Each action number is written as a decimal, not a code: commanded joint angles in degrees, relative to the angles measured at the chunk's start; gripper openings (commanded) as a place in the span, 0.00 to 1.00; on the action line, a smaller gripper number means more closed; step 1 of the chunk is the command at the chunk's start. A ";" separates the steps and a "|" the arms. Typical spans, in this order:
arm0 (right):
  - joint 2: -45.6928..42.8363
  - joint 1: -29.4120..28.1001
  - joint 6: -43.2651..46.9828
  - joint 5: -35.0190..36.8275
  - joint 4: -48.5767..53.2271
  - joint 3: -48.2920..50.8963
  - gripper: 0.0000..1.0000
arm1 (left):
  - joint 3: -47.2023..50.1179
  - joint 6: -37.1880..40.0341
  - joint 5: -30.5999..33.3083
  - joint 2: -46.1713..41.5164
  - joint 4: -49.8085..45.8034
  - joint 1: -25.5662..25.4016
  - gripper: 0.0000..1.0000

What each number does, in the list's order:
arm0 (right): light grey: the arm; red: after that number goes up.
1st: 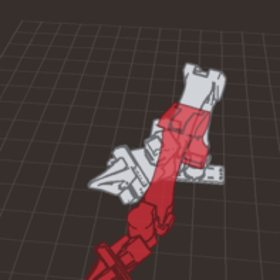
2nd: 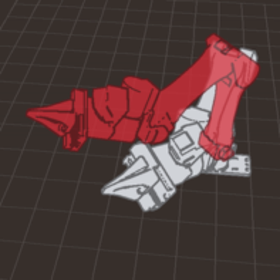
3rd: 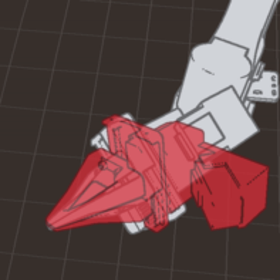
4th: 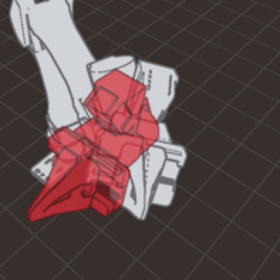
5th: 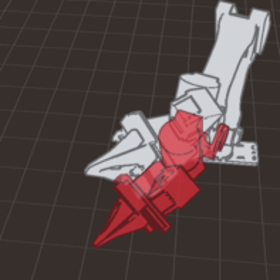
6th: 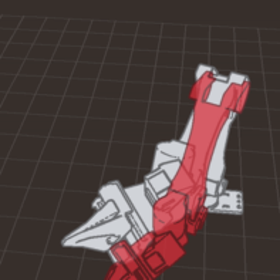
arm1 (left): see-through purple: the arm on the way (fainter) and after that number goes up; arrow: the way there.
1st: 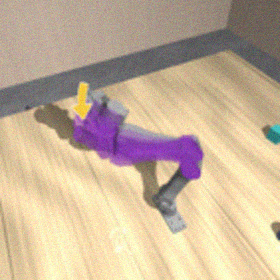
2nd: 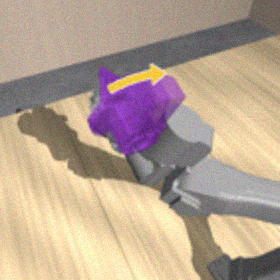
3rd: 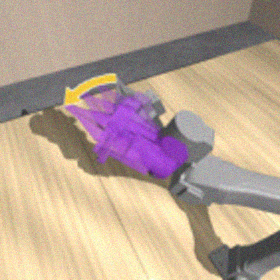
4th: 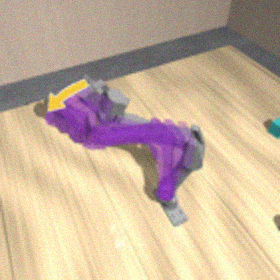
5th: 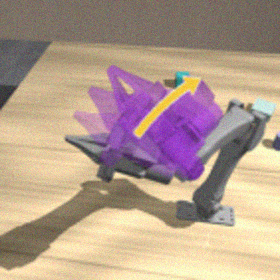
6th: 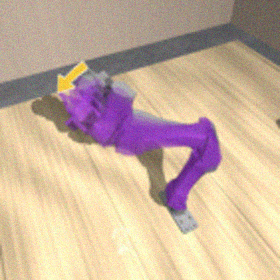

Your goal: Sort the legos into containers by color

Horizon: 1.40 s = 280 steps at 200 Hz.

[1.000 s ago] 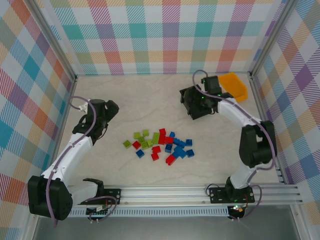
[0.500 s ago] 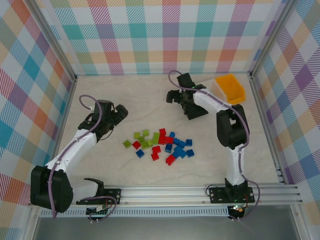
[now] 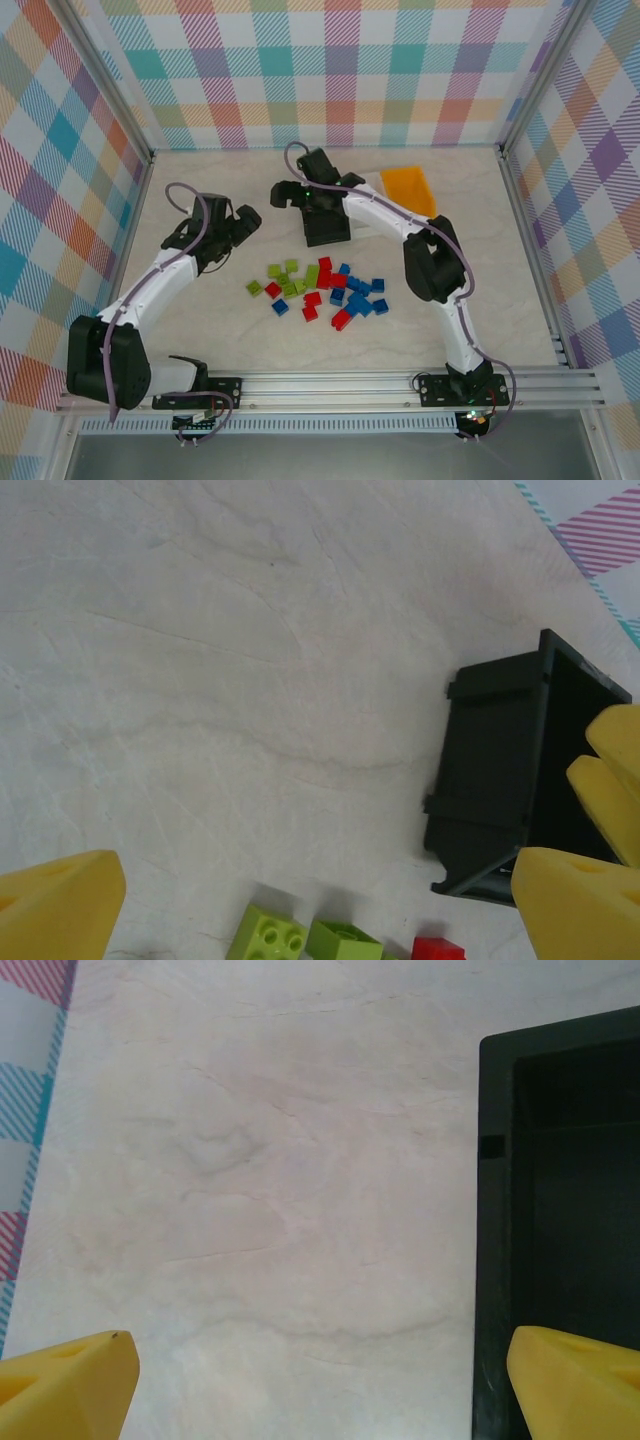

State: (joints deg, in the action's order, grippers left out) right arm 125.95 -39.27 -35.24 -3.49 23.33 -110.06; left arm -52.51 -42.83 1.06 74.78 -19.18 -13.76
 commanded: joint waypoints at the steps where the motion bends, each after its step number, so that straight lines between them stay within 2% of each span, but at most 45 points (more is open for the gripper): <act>1: -8.27 2.30 -0.58 2.75 -3.00 5.46 0.95 | -3.04 0.87 -2.71 3.13 2.65 -0.42 0.96; 28: -17.11 5.75 -0.97 6.30 -3.09 16.05 0.94 | -8.61 1.18 -2.68 9.95 5.20 -3.30 0.91; 76: -32.13 14.26 -1.30 8.92 -3.48 36.07 0.92 | -27.52 5.13 7.36 27.06 -4.28 -10.93 0.90; 100: -36.20 15.98 0.29 9.99 -1.98 40.98 0.92 | -34.42 7.84 9.11 33.83 -6.91 -12.95 0.82; 129: -39.47 16.99 0.99 10.82 -1.72 44.97 0.92 | -40.46 11.44 12.20 40.17 -10.70 -15.14 0.64; 160: -42.28 17.52 0.79 10.62 -2.32 47.41 0.92 | -42.77 14.17 15.49 43.11 -13.65 -15.60 0.50; 217: -44.34 18.48 0.28 11.22 -2.33 49.06 0.92 | -44.51 20.40 16.16 45.87 -15.15 -15.60 0.33; 251: -45.18 18.61 0.27 11.10 -2.12 49.84 0.92 | -44.94 23.97 18.99 45.63 -15.71 -15.51 0.20; 280: -45.45 18.61 0.44 10.88 -2.03 50.63 0.92 | -44.40 26.31 19.83 45.18 -15.63 -14.86 0.14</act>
State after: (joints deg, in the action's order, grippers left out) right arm 82.00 -20.95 -35.18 7.07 21.47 -60.31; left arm -95.83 -20.73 18.26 119.87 -32.36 -29.10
